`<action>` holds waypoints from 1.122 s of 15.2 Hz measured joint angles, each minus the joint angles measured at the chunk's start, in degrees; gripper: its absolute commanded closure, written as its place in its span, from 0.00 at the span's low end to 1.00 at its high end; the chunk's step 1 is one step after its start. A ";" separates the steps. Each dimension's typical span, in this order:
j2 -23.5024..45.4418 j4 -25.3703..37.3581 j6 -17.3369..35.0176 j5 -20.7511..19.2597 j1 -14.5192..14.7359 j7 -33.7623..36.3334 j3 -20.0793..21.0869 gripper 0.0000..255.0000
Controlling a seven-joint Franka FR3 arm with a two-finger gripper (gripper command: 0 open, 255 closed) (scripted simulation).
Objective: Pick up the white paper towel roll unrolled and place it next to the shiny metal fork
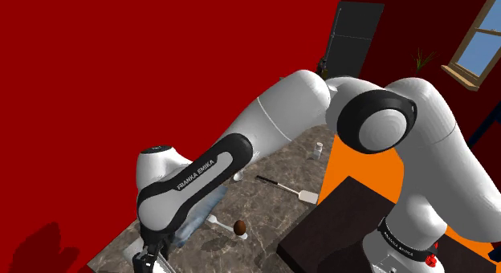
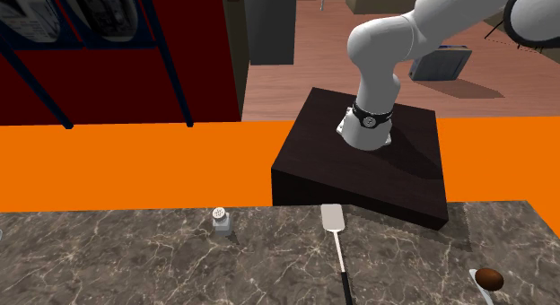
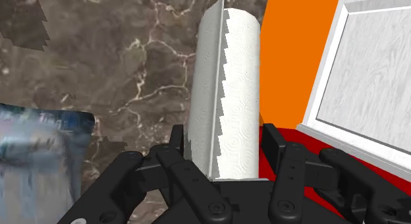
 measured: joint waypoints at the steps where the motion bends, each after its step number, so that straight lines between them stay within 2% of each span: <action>1: 0.64 0.36 0.48 -0.04 0.27 0.18 0.01 1.00; 5: 3.26 0.07 1.42 0.09 0.30 -0.76 0.26 1.00; 12: 3.75 -0.01 1.78 0.13 0.34 -0.92 0.31 1.00; 13: 3.75 -0.01 1.78 0.13 0.33 -0.93 0.31 0.00; 17: 3.75 -0.02 1.79 0.13 0.33 -0.93 0.31 0.00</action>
